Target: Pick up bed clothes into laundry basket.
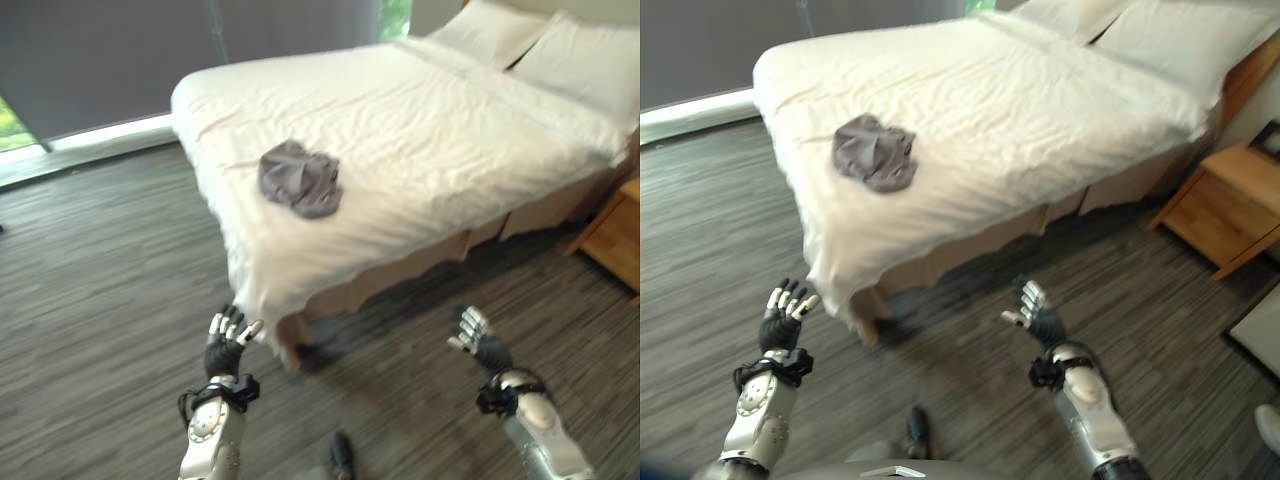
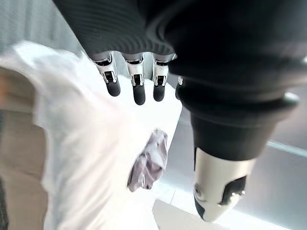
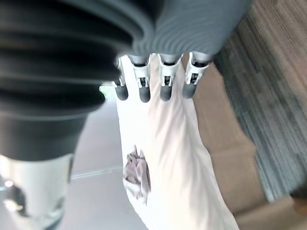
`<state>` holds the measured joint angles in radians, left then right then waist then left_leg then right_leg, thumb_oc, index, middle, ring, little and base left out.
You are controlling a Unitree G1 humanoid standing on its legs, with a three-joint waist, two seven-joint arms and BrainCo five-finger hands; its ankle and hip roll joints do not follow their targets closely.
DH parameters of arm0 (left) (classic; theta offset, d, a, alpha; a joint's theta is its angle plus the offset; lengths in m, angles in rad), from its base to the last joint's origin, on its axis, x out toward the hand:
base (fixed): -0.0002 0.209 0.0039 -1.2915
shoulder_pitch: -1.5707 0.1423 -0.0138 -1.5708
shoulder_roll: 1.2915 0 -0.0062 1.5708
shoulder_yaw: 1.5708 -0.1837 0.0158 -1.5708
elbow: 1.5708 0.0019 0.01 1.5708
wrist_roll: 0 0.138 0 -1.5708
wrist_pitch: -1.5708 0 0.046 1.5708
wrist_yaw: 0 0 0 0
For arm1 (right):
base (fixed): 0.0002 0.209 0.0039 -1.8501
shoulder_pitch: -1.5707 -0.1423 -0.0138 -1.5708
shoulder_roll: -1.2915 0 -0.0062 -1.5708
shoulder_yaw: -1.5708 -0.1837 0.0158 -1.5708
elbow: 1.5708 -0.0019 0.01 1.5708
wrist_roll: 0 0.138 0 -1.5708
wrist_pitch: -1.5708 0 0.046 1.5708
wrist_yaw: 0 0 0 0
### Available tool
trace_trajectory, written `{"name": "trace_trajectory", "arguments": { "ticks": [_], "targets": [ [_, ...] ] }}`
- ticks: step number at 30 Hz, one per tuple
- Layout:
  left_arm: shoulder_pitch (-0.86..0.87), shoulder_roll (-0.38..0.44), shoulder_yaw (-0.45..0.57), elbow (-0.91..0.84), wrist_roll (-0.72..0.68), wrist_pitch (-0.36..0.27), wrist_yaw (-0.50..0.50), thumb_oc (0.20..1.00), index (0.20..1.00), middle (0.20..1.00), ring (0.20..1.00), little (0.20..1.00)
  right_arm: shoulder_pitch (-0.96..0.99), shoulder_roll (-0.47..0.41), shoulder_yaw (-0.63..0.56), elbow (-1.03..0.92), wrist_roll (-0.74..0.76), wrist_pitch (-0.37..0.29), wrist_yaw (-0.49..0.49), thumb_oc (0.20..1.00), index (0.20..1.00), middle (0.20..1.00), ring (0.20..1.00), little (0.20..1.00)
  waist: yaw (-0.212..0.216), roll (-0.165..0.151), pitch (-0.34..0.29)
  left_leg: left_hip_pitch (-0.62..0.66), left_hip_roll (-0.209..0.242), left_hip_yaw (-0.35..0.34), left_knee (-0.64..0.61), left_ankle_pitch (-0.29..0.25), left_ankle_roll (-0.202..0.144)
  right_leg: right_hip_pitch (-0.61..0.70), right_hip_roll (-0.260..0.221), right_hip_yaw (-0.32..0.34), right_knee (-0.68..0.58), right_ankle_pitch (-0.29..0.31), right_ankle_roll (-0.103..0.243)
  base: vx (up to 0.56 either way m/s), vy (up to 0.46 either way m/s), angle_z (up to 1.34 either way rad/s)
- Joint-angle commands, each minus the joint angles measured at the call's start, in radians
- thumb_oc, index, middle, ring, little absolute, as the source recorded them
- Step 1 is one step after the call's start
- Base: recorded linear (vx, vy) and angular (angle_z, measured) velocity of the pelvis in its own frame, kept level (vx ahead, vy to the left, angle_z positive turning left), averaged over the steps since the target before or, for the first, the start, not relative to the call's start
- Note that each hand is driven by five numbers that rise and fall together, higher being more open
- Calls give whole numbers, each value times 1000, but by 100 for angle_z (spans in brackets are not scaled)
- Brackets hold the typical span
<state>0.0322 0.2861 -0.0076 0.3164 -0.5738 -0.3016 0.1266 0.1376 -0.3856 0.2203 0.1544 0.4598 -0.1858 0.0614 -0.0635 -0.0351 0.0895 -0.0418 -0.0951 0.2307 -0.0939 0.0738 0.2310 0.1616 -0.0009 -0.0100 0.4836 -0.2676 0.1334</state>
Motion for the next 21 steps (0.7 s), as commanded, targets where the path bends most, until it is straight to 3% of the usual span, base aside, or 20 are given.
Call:
{"name": "trace_trajectory", "arguments": {
  "ticks": [1,3,5,7,9,10,11,12,16,17,19,21],
  "targets": [
    [-32,96,59,-73,133,-76,40,1000,1000,1000,1000,1000,-103,3,15,-45,-28,-56,19,1000,1000,1000,1000,1000,10,9,47,39,110,-32,72,-10,-203,-202,-120,16,15,396,1,169,196,-12],
    [-36,130,64,-77,190,-68,49,1000,1000,1000,1000,1000,-102,2,9,-55,-41,-53,15,1000,1000,1000,1000,1000,1,18,60,67,111,-51,70,-33,-198,-255,-135,-8,56,368,-11,246,129,11],
    [-35,147,65,-78,220,-63,53,1000,1000,1000,1000,1000,-97,4,6,-56,-27,-52,19,1000,1000,1000,1000,1000,-9,19,61,81,113,-62,66,-41,-202,-271,-147,-23,16,354,-14,216,34,55],
    [-39,188,60,-95,268,-51,45,1000,1000,1000,1000,1000,-92,0,-2,-56,-16,-46,28,1000,1000,1000,1000,1000,-21,23,56,99,113,-84,57,-50,-215,-289,-163,-24,-97,349,-6,229,-45,59],
    [-57,227,59,-91,296,-43,37,1000,1000,1000,1000,1000,-93,-9,-5,-59,-10,-43,38,1000,1000,1000,1000,1000,-38,10,49,119,104,-101,43,-65,-234,-284,-161,0,-318,354,11,281,-110,80],
    [-89,274,51,-78,339,-55,39,1000,1000,1000,1000,1000,-102,-28,-6,-50,-31,-46,41,1000,1000,1000,1000,1000,-50,6,54,145,111,-112,32,-85,-241,-267,-147,30,-418,346,26,234,-119,53],
    [-98,319,38,-77,371,-25,12,1000,1000,1000,1000,1000,-94,-23,1,-62,-22,-43,62,1000,1000,1000,1000,1000,-46,-2,50,137,110,-131,46,-86,-245,-232,-144,57,-401,325,32,173,-114,28],
    [-110,337,45,-81,392,-15,14,1000,1000,1000,1000,1000,-110,-31,7,-63,-13,-28,66,1000,1000,1000,1000,1000,-41,-13,46,142,107,-122,45,-83,-247,-235,-153,55,-411,362,36,102,-95,40],
    [-232,493,74,2,438,-3,51,1000,1000,1000,1000,1000,-141,-61,32,-62,4,-22,99,1000,1000,1000,1000,1000,-38,2,18,151,121,-123,15,-66,-263,-188,-136,61,-486,359,26,158,-144,25],
    [-344,657,61,127,495,21,71,1000,1000,1000,1000,1000,-129,-83,43,-86,15,-26,120,1000,1000,1000,1000,1000,-55,20,3,155,139,-119,13,-63,-276,-164,-115,67,-521,345,12,210,-171,4],
    [-395,700,40,182,507,30,70,1000,1000,1000,1000,1000,-131,-82,48,-85,22,-28,126,1000,1000,1000,1000,1000,-57,23,3,159,144,-115,12,-62,-281,-155,-108,66,-529,341,8,121,-114,-5],
    [-576,809,-75,404,556,61,46,1000,1000,1000,1000,1000,-137,-91,95,-87,47,-27,148,1000,1000,1000,1000,1000,-81,39,1,166,158,-106,14,-56,-293,-148,-92,74,-535,332,0,73,-108,-12]
  ]
}}
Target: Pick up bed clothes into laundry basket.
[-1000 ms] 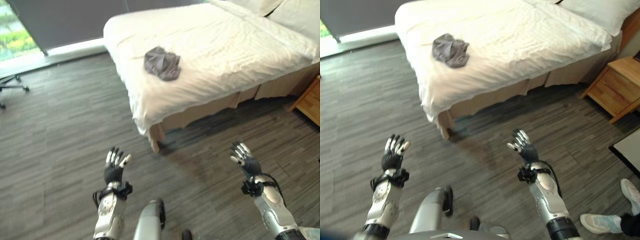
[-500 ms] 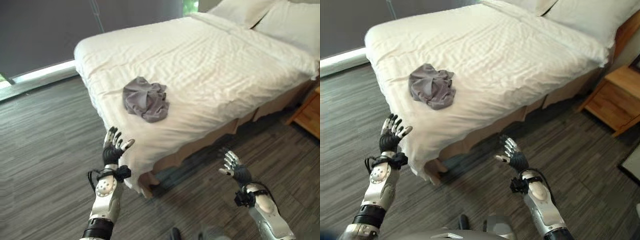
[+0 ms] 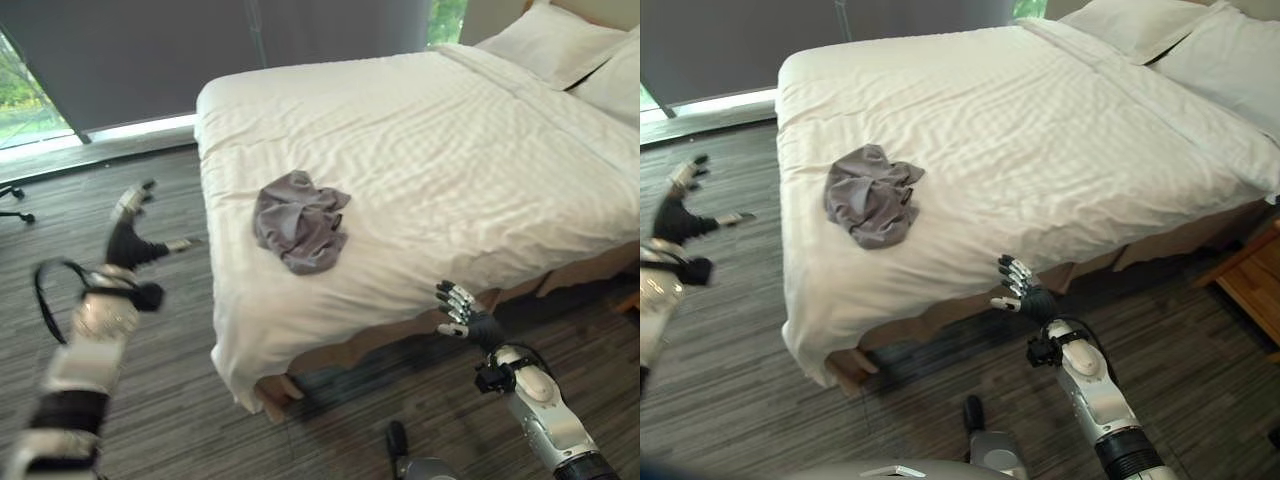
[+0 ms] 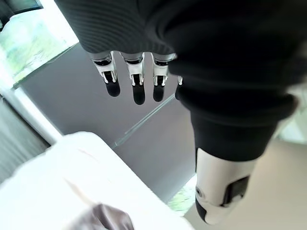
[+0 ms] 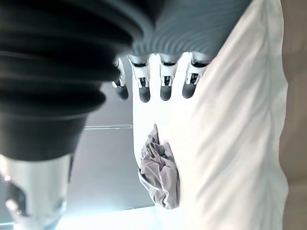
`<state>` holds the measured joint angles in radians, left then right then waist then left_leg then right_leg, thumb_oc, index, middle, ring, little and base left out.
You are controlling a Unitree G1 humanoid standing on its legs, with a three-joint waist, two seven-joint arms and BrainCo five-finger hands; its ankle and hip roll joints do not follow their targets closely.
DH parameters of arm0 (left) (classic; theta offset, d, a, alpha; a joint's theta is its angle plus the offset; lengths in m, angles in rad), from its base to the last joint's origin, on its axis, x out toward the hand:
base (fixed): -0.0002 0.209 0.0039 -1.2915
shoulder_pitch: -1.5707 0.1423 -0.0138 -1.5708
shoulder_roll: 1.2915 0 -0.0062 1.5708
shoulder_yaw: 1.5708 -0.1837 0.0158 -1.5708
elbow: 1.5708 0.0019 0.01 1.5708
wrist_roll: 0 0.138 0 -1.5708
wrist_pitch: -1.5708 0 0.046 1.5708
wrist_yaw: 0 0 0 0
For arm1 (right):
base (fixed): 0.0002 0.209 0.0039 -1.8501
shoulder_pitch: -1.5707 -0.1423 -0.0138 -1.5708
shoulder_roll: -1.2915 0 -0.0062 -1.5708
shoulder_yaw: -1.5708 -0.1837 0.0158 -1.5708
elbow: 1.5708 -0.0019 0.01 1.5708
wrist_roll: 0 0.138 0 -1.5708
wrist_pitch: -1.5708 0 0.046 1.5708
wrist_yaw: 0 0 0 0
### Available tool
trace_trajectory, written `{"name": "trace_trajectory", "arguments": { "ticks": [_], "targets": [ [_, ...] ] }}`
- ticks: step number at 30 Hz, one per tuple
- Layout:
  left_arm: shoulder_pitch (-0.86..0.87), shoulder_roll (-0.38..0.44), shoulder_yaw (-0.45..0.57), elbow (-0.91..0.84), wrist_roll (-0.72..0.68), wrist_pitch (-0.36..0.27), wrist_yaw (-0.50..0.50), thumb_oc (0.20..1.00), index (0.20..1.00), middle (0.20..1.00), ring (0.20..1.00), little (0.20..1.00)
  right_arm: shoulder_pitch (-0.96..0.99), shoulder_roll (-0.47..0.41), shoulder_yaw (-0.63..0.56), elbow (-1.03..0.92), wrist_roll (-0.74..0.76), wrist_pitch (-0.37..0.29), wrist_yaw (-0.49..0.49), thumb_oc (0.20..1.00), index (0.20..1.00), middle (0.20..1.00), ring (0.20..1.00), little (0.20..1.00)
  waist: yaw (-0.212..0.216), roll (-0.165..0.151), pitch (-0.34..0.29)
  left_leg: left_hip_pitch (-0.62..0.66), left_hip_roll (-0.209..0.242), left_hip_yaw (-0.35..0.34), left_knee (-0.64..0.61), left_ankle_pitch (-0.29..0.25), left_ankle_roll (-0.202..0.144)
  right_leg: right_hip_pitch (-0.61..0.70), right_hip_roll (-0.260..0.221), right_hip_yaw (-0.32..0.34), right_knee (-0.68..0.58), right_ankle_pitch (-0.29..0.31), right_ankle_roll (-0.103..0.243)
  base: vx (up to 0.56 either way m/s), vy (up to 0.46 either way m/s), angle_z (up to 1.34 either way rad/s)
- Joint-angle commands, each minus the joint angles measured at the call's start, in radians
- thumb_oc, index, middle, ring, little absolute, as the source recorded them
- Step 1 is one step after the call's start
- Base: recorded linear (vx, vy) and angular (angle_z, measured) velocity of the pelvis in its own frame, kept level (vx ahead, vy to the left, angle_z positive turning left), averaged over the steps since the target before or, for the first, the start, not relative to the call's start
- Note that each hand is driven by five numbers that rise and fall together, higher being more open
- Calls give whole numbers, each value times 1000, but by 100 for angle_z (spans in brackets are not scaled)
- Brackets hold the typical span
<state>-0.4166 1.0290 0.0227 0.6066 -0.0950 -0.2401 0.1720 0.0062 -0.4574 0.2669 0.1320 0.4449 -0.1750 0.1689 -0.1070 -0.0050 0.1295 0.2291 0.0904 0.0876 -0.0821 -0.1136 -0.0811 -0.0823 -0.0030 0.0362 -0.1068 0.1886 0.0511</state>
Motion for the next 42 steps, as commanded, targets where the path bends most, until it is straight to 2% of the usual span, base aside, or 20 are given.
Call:
{"name": "trace_trajectory", "arguments": {
  "ticks": [1,3,4,6,9,11,12,15,18,19,21,22,25,27,28,32,34,38,39,42],
  "targets": [
    [-148,66,-124,125,75,-4,1,1000,1000,1000,1000,1000,-4,-15,42,-65,62,-38,40,1000,1000,1000,1000,1000,-32,6,-38,-105,-27,37,3,131,19,97,-89,27,56,-124,82,59,-93,0],
    [-318,99,-244,355,114,22,-19,1000,1000,1000,1000,1000,-1,-40,86,-84,72,-33,60,1000,1000,1000,1000,1000,-55,22,-36,-104,-16,45,2,138,8,95,-77,34,52,-128,77,42,-74,-14],
    [-333,98,-257,362,112,21,-19,1000,1000,1000,1000,1000,0,-37,82,-85,72,-33,61,1000,1000,1000,1000,1000,-51,20,-36,-104,-16,45,3,138,8,95,-77,34,53,-128,77,43,-56,-17],
    [-432,94,-299,563,98,63,-68,1000,1000,1000,1000,1000,25,-55,90,-99,84,-22,66,1000,1000,1000,1000,1000,-76,33,-34,-105,-8,57,-3,145,2,92,-68,37,44,-130,75,71,-44,-10],
    [-475,92,-319,649,101,83,-95,1000,1000,1000,1000,1000,48,-60,91,-108,101,-12,77,1000,1000,1000,1000,1000,-95,40,-20,-117,0,65,-5,152,-5,78,-60,45,40,-128,73,28,-26,-20],
    [-484,87,-312,654,81,83,-100,1000,1000,1000,1000,1000,53,-65,89,-119,104,-12,77,1000,1000,1000,1000,1000,-101,43,-14,-129,1,66,-5,153,-7,64,-59,47,41,-127,72,-49,-1,-21],
    [-489,69,-284,677,23,91,-108,1000,1000,1000,1000,1000,58,-79,86,-128,107,-8,79,1000,1000,1000,1000,1000,-118,48,16,-162,4,72,-5,162,-10,25,-57,55,44,-117,70,-116,33,-6],
    [-563,87,-330,719,92,117,-96,1000,1000,1000,1000,1000,59,-131,73,-160,93,4,91,1000,1000,1000,1000,1000,-154,55,56,-237,7,88,-5,175,-16,-70,-48,77,48,-91,72,-138,48,-12],
    [-623,109,-356,728,82,120,-105,1000,1000,1000,1000,1000,100,-172,31,-160,93,14,114,1000,1000,1000,1000,1000,-171,51,75,-305,14,105,-5,184,-24,-141,-44,95,45,-69,74,-116,1,-29],
    [-670,116,-384,733,89,120,-99,1000,1000,1000,1000,1000,122,-219,-10,-141,93,19,115,1000,1000,1000,1000,1000,-190,44,106,-368,18,110,-5,192,-29,-203,-44,104,38,-50,81,-128,-38,-24],
    [-730,136,-408,744,53,121,-83,1000,1000,1000,1000,1000,169,-242,-93,-92,129,10,94,1000,1000,1000,1000,1000,-217,45,133,-462,21,124,-5,208,-40,-297,-41,119,35,-25,88,-141,-27,-27],
    [-787,153,-434,738,12,111,-66,1000,1000,1000,1000,1000,200,-232,-129,-64,151,-5,88,1000,1000,1000,1000,1000,-235,53,158,-521,21,130,-5,216,-49,-351,-43,128,35,-14,91,-76,-10,-17],
    [-922,149,-486,697,-91,78,-14,1000,1000,1000,1000,1000,209,-212,-125,-31,136,-29,63,1000,1000,1000,1000,1000,-247,76,185,-609,25,142,-5,221,-63,-443,-26,143,41,-2,89,-24,-8,-2],
    [-999,129,-525,686,-160,75,5,1000,1000,1000,1000,1000,201,-224,-83,-32,139,-35,75,1000,1000,1000,1000,1000,-247,91,200,-642,35,158,-5,225,-71,-490,-11,156,58,-3,85,79,4,-39],
    [-1021,81,-531,707,-176,91,11,1000,1000,1000,1000,1000,165,-212,-44,-19,143,-34,62,1000,1000,1000,1000,1000,-241,115,211,-657,40,158,-5,197,-79,-505,-8,160,54,-24,89,112,9,-34],
    [-943,23,-503,734,-131,109,6,1000,1000,1000,1000,1000,103,-184,-23,23,166,-38,22,1000,1000,1000,1000,1000,-243,128,235,-682,37,169,-5,199,-79,-543,0,169,57,-24,85,51,-2,-14],
    [-892,-11,-509,742,-73,116,-14,200,200,200,200,200,99,-186,-16,32,169,-33,18,1000,1000,1000,1000,1000,-249,133,243,-677,36,172,-5,198,-78,-542,3,173,61,-24,83,0,0,0],
    [-749,-117,-465,732,-17,111,-51,200,200,200,200,200,113,-184,-12,36,154,-38,23,1000,1000,1000,1000,1000,-266,135,250,-646,26,173,-5,193,-75,-526,7,181,79,-35,76,-11,-3,-4],
    [-738,-130,-452,728,-25,111,-49,200,200,200,200,200,111,-184,-10,39,153,-40,22,1000,1000,1000,1000,1000,-273,131,252,-654,23,178,-5,221,-72,-537,7,182,86,-12,71,-87,-45,-10],
    [-676,-174,-388,721,-73,111,-54,200,200,200,200,200,123,-187,-16,28,139,-48,18,1000,1000,1000,1000,1000,-280,145,244,-628,9,163,-5,214,-63,-507,-4,177,85,-18,69,-37,-14,1]
  ]
}}
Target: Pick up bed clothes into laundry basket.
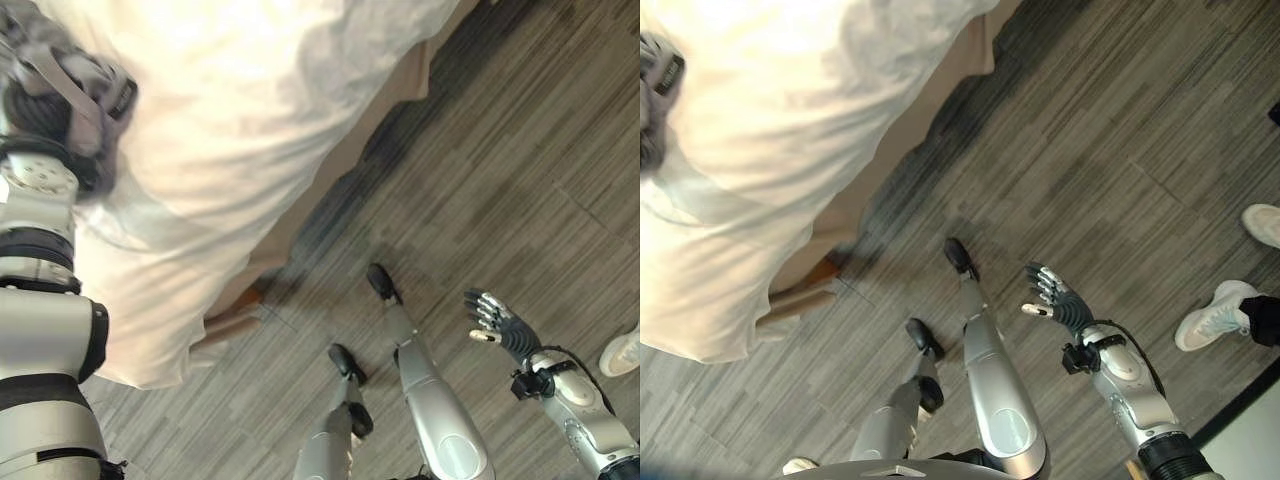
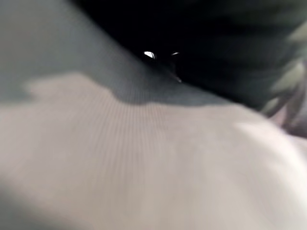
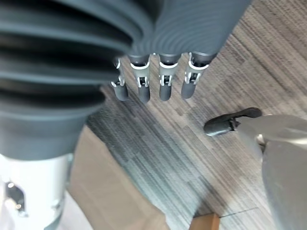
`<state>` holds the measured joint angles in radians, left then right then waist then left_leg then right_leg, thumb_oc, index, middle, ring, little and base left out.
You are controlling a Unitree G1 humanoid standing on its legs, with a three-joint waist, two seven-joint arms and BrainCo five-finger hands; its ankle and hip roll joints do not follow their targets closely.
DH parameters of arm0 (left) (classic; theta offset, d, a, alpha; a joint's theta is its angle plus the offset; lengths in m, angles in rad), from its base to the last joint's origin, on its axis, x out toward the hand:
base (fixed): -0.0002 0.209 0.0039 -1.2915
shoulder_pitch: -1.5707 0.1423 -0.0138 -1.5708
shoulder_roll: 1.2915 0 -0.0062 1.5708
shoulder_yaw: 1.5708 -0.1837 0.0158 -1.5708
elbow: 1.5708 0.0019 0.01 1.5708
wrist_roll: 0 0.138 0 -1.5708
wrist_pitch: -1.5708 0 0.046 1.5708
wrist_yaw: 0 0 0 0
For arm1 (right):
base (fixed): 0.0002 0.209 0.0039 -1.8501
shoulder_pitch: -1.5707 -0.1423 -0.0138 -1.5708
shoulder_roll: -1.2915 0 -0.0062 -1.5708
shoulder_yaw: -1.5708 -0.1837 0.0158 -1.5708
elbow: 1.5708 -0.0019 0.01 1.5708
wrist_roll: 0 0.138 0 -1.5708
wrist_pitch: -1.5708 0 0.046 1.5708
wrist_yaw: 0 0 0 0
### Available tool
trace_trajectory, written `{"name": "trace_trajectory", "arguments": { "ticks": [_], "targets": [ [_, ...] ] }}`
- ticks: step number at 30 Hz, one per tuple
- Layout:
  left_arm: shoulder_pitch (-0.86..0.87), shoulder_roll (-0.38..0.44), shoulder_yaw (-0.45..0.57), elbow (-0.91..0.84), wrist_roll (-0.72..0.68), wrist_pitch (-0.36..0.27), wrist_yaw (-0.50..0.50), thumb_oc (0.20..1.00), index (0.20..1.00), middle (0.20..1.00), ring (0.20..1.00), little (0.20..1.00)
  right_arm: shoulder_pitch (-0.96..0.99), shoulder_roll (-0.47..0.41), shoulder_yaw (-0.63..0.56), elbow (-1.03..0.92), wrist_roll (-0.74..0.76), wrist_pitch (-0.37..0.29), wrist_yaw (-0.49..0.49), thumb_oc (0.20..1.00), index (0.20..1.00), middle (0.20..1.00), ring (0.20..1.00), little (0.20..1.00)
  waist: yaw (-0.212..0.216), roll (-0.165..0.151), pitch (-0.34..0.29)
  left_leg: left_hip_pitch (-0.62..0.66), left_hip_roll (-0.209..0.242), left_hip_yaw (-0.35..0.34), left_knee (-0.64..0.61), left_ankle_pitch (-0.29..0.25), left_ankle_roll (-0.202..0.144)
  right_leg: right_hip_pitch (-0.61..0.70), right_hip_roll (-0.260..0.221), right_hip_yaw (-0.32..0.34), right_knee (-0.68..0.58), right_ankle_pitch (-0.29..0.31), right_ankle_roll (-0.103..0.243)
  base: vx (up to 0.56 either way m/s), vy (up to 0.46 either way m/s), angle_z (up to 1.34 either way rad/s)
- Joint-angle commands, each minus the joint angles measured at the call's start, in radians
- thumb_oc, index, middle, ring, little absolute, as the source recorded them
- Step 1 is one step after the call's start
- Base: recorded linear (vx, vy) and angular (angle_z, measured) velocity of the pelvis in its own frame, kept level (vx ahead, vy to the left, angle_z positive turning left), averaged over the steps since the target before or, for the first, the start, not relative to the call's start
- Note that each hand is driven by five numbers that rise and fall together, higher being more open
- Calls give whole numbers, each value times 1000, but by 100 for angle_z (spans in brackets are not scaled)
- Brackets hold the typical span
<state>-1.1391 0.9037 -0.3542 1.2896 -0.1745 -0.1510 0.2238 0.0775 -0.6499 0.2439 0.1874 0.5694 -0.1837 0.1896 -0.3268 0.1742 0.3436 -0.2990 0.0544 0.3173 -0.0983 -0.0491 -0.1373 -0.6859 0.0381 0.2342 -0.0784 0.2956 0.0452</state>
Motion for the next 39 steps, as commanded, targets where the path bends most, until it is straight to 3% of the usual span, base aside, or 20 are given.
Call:
{"name": "trace_trajectory", "arguments": {
  "ticks": [1,3,6,7,8,9,10,11,12,17,22,28,32,35,37,38,39],
  "targets": [
    [47,-49,-10,37,6,22,-106,200,200,200,200,200,52,5,7,-27,14,-39,-2,1000,1000,1000,1000,1000,-61,-34,30,-99,45,-68,11,149,-7,97,-45,-22,56,-125,75,-21,5,6],
    [53,-61,11,32,-24,22,-103,200,200,200,200,200,52,1,10,-27,7,-38,-3,1000,1000,1000,1000,1000,-61,-29,31,-92,41,-73,11,147,-5,112,-51,-27,52,-126,76,-26,3,11],
    [64,-115,93,-15,-213,0,-121,200,200,200,200,200,46,-1,13,-25,-6,-39,-11,1000,1000,1000,1000,1000,-57,-24,31,-76,32,-88,11,143,0,139,-65,-35,44,-129,75,-38,8,9],
    [66,-115,94,-15,-213,1,-121,200,200,200,200,200,46,-2,13,-25,-6,-39,-11,1000,1000,1000,1000,1000,-58,-24,32,-75,32,-88,11,143,0,140,-65,-35,44,-129,75,-39,18,13],
    [84,-167,148,-78,-405,-34,-133,200,200,200,200,200,45,5,12,-28,-7,-41,-20,1000,1000,1000,1000,1000,-57,-23,31,-66,28,-96,11,141,2,155,-73,-38,42,-130,75,-22,7,16],
    [94,-197,166,-113,-483,-47,-141,200,200,200,200,200,45,7,14,-24,-15,-43,-25,1000,1000,1000,1000,1000,-56,-22,29,-60,26,-101,11,141,3,166,-77,-41,41,-132,74,-23,22,18],
    [113,-263,196,-199,-654,-81,-154,200,200,200,200,200,43,14,17,-14,-35,-43,-38,1000,1000,1000,1000,1000,-54,-21,27,-48,23,-109,11,138,5,182,-82,-42,40,-136,73,-4,12,22],
    [116,-264,197,-202,-654,-80,-153,200,200,200,200,200,44,13,17,-14,-35,-43,-38,1000,1000,1000,1000,1000,-56,-21,27,-47,23,-110,11,138,5,185,-82,-43,39,-136,73,6,18,33],
    [167,-348,238,-311,-826,-116,-185,200,200,200,200,200,32,22,23,-11,-58,-44,-55,1000,1000,1000,1000,1000,-55,-27,22,-32,23,-120,11,134,8,204,-85,-46,38,-141,72,11,10,37],
    [201,-482,229,-563,-1042,-203,-237,200,200,200,200,200,9,30,42,18,-142,-42,-71,1000,1000,1000,1000,1000,-69,-42,-11,13,27,-122,11,123,13,254,-88,-48,33,-153,71,36,21,18],
    [245,-540,204,-750,-1100,-271,-266,200,200,200,200,200,32,41,21,32,-188,-45,-62,1000,1000,1000,1000,1000,-72,-47,-69,78,27,-127,11,111,20,324,-90,-48,29,-174,67,77,15,-10],
    [287,-540,201,-846,-1107,-289,-295,200,200,200,200,200,72,47,-1,52,-216,-43,-43,1000,1000,1000,1000,1000,-71,-46,-130,147,28,-129,11,99,23,388,-86,-43,34,-195,62,93,6,-5],
    [347,-570,210,-940,-1115,-327,-316,200,200,200,200,200,104,69,-16,68,-218,-47,-24,1000,1000,1000,1000,1000,-67,-59,-223,250,56,-107,11,87,18,470,-54,-25,57,-237,50,174,-72,-3],
    [362,-577,208,-962,-1112,-334,-321,200,200,200,200,200,109,72,-31,75,-227,-54,-32,1000,1000,1000,1000,1000,-67,-67,-251,307,78,-76,11,127,7,503,-25,4,69,-248,39,171,-122,-43],
    [373,-579,220,-976,-1117,-330,-340,200,200,200,200,200,103,66,-42,75,-227,-64,-36,1000,1000,1000,1000,1000,-60,-104,-247,292,101,-71,216,159,-3,550,6,34,88,-260,12,109,-226,-51],
    [368,-575,232,-977,-1123,-338,-343,200,200,200,200,200,93,62,-50,89,-235,-70,-51,1000,1000,1000,1000,1000,-48,-150,-246,245,112,-105,373,184,13,570,23,77,105,-256,-8,89,-183,-84],
    [373,-574,235,-987,-1128,-344,-348,200,200,200,200,200,87,62,-53,93,-237,-69,-56,1000,1000,1000,1000,1000,-43,-162,-250,227,103,-133,420,178,26,578,28,109,110,-254,-10,178,-37,-127]
  ]
}}
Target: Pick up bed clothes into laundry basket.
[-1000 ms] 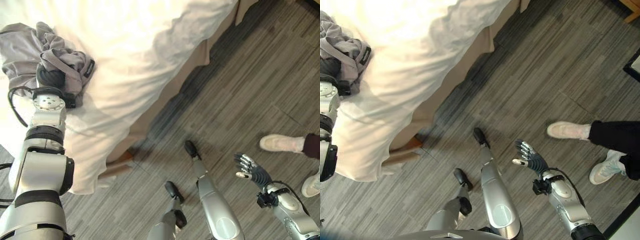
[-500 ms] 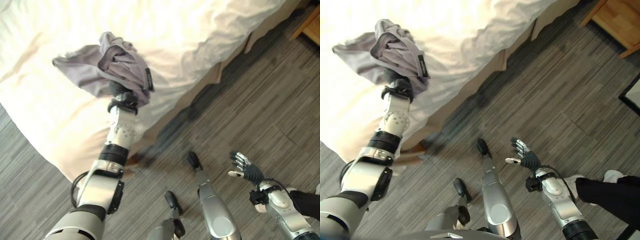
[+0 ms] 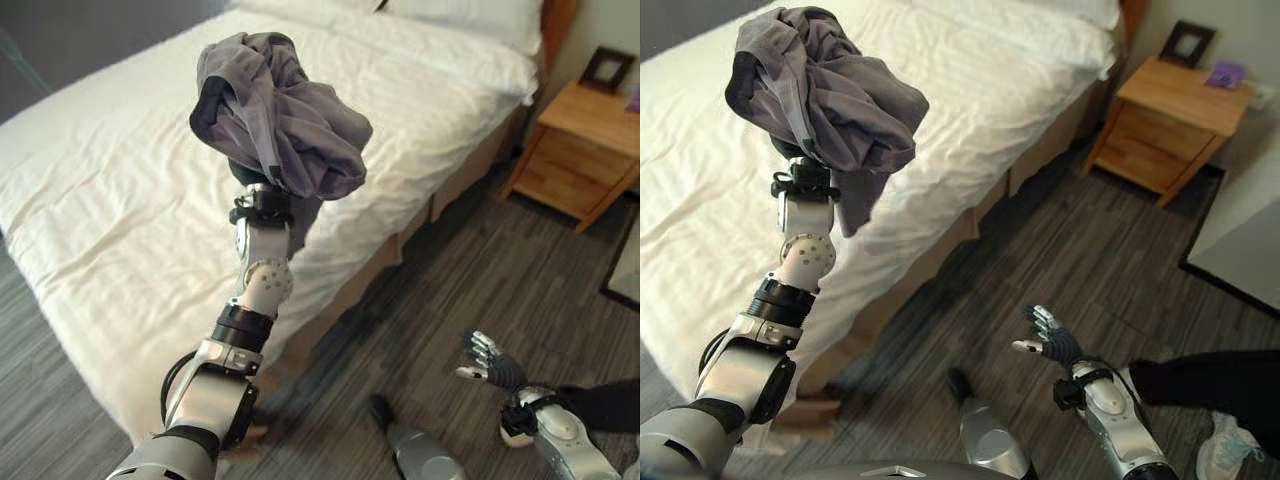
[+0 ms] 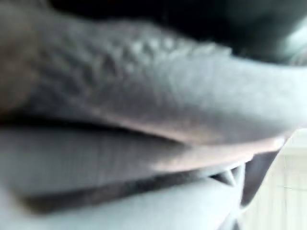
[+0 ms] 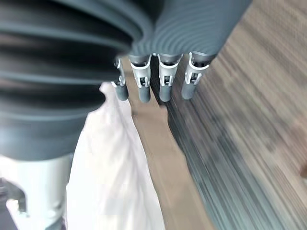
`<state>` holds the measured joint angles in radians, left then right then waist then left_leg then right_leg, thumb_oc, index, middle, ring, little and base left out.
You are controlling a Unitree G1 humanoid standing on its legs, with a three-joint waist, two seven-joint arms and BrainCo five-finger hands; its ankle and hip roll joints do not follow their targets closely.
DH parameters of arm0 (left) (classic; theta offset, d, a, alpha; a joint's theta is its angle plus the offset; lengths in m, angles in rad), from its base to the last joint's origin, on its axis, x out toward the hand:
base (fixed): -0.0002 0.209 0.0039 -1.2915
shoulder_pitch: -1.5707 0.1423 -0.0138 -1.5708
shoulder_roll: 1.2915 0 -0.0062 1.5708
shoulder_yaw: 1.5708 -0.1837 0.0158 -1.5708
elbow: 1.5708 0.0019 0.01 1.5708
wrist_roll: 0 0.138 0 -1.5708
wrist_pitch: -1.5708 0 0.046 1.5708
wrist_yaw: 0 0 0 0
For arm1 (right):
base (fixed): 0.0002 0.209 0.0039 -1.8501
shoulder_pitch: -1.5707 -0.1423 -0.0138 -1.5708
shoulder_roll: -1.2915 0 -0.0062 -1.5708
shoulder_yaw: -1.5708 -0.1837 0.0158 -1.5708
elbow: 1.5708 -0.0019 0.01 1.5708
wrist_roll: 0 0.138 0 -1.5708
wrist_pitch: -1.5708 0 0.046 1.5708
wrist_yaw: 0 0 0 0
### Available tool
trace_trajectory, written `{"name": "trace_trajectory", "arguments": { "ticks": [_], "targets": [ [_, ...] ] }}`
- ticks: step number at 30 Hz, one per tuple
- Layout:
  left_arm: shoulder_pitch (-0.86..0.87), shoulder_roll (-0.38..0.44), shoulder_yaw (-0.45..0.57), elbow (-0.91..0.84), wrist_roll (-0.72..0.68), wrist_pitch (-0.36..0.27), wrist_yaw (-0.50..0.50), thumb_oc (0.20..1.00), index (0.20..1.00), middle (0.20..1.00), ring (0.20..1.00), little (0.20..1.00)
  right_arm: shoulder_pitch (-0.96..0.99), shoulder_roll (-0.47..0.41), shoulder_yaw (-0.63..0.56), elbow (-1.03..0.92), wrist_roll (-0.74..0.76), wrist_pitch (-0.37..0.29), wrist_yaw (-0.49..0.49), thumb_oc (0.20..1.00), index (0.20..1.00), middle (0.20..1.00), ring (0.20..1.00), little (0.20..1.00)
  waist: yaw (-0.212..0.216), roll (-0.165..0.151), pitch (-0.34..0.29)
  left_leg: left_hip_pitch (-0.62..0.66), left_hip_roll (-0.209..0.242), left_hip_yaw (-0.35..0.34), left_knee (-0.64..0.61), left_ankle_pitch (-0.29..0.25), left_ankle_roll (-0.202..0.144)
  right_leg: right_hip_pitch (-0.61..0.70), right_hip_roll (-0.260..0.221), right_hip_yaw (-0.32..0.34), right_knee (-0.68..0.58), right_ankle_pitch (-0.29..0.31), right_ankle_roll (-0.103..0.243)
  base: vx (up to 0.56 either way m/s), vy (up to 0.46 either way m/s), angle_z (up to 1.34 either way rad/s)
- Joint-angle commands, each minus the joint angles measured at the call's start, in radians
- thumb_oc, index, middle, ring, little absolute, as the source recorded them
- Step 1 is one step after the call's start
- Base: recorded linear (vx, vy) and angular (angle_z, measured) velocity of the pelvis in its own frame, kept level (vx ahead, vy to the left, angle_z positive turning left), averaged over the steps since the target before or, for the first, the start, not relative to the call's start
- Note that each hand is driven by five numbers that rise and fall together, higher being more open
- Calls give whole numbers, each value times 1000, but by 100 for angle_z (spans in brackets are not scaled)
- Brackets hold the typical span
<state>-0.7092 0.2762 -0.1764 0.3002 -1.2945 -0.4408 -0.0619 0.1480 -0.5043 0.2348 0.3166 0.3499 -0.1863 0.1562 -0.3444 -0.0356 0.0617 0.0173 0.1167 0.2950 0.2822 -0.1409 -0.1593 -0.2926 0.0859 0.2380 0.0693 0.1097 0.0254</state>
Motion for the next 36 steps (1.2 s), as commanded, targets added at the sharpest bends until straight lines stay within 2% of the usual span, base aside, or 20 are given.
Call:
{"name": "trace_trajectory", "arguments": {
  "ticks": [1,3,5,6,7,8,11,16,19,20,21,24,25,27,28,29,30,32,33,36],
  "targets": [
    [-11,50,87,-28,0,-65,-63,200,200,200,200,200,16,-78,-54,-30,-26,-64,-27,1000,1000,1000,1000,1000,-3,35,26,-125,-43,-218,53,213,81,195,-10,194,-18,-66,21,131,88,-150],
    [16,42,103,-42,5,-70,-56,200,200,200,200,200,24,-76,-60,-26,-27,-61,-22,1000,1000,1000,1000,1000,1,32,22,-120,-63,-245,24,180,94,207,-5,236,-11,-67,31,163,149,-171],
    [62,36,125,-63,1,-88,-72,200,200,200,200,200,21,-72,-59,10,-28,-56,-15,1000,1000,1000,1000,1000,11,28,7,-105,-100,-410,-101,138,98,229,3,343,-12,-64,62,231,235,-72],
    [64,35,126,-65,1,-88,-72,200,200,200,200,200,21,-73,-58,10,-28,-56,-15,1000,1000,1000,1000,1000,12,28,7,-101,-100,-407,-104,139,99,230,2,346,-12,-65,62,216,259,-116],
    [97,45,145,-105,6,-108,-81,200,200,200,200,200,-2,-82,-48,18,-39,-56,-10,1000,1000,1000,1000,1000,40,29,4,-110,-118,-552,-146,143,88,235,12,420,-10,-65,81,114,187,-184],
    [116,45,159,-128,9,-114,-80,200,200,200,200,200,-17,-84,-43,22,-40,-53,-7,1000,1000,1000,1000,1000,54,27,4,-101,-112,-571,-152,139,81,240,13,452,-15,-63,93,180,301,-224],
    [153,48,177,-183,31,-111,-88,200,200,200,200,200,-43,-73,-51,11,-31,-34,5,1000,1000,1000,1000,1000,54,39,1,-26,-93,-479,-205,45,111,232,-1,499,-25,-70,124,-23,258,-291],
    [196,31,188,-211,52,-116,-110,200,200,200,200,200,-41,-24,-83,47,-15,-36,-12,1000,1000,1000,1000,1000,38,48,-5,34,-135,-336,-250,15,164,188,-49,562,-46,-28,193,-77,340,-121],
    [220,47,175,-231,89,-111,-110,200,200,200,200,200,-24,-5,-82,60,-39,-33,-17,1000,1000,1000,1000,1000,44,41,20,42,-157,-283,-258,9,190,119,-35,550,-34,53,214,-252,149,-162],
    [239,55,182,-243,103,-106,-105,200,200,200,200,200,-8,5,-97,44,-41,-35,-27,1000,1000,1000,1000,1000,62,34,42,32,-157,-276,-254,32,187,56,-25,449,3,44,198,-382,37,-61],
    [273,62,196,-257,125,-94,-101,200,200,200,200,200,4,9,-104,43,-42,-30,-23,1000,1000,1000,1000,1000,85,52,68,29,-150,-258,-265,47,192,33,-72,225,89,-12,135,-486,74,-38],
    [308,70,231,-272,142,-94,-82,200,200,200,200,200,11,18,-115,60,-57,-36,-34,1000,1000,1000,1000,1000,117,67,72,20,-130,-180,-292,73,206,78,-116,23,227,-121,93,-240,91,-100],
    [308,70,231,-272,143,-94,-82,200,200,200,200,200,10,18,-114,59,-57,-36,-34,1000,1000,1000,1000,1000,118,66,71,18,-130,-179,-292,76,205,76,-116,24,225,-117,93,-126,33,-126],
    [326,80,266,-293,149,-99,-63,200,200,200,200,200,-2,21,-122,64,-80,-39,-56,1000,1000,1000,1000,1000,166,82,57,11,-119,-114,-301,86,208,126,-193,-154,262,-165,78,-150,26,-135],
    [344,98,307,-313,159,-103,-40,200,200,200,200,200,-25,29,-120,73,-93,-40,-73,1000,1000,1000,1000,1000,227,89,37,8,-108,-18,-298,83,216,197,-281,-364,280,-194,72,-124,12,-115],
    [345,98,307,-314,161,-103,-38,200,200,200,200,200,-25,30,-120,74,-93,-40,-74,1000,1000,1000,1000,1000,227,88,40,11,-109,-18,-297,81,216,200,-282,-363,280,-196,73,-88,-27,-155],
    [352,118,324,-327,177,-102,-21,200,200,200,200,200,-48,36,-102,80,-103,-37,-78,1000,1000,1000,1000,1000,266,79,15,21,-116,50,-309,63,218,265,-342,-485,266,-183,101,-55,-54,-200],
    [364,138,346,-337,185,-97,-11,200,200,200,200,200,-64,44,-93,82,-105,-35,-82,1000,1000,1000,1000,1000,293,73,5,19,-115,101,-317,66,220,283,-360,-537,254,-161,117,-90,-86,-178],
    [377,169,375,-345,193,-90,-11,200,200,200,200,200,-73,51,-83,70,-102,-32,-71,1000,1000,1000,1000,1000,312,63,-10,20,-102,187,-332,75,214,291,-376,-636,203,-128,140,-72,-153,-119],
    [382,170,362,-330,185,-69,-27,200,200,200,200,200,-39,56,-85,47,-104,-27,-56,1000,1000,1000,1000,1000,292,48,-13,25,-78,229,-339,92,191,280,-310,-576,85,-153,141,-40,-236,-175]
  ]
}}
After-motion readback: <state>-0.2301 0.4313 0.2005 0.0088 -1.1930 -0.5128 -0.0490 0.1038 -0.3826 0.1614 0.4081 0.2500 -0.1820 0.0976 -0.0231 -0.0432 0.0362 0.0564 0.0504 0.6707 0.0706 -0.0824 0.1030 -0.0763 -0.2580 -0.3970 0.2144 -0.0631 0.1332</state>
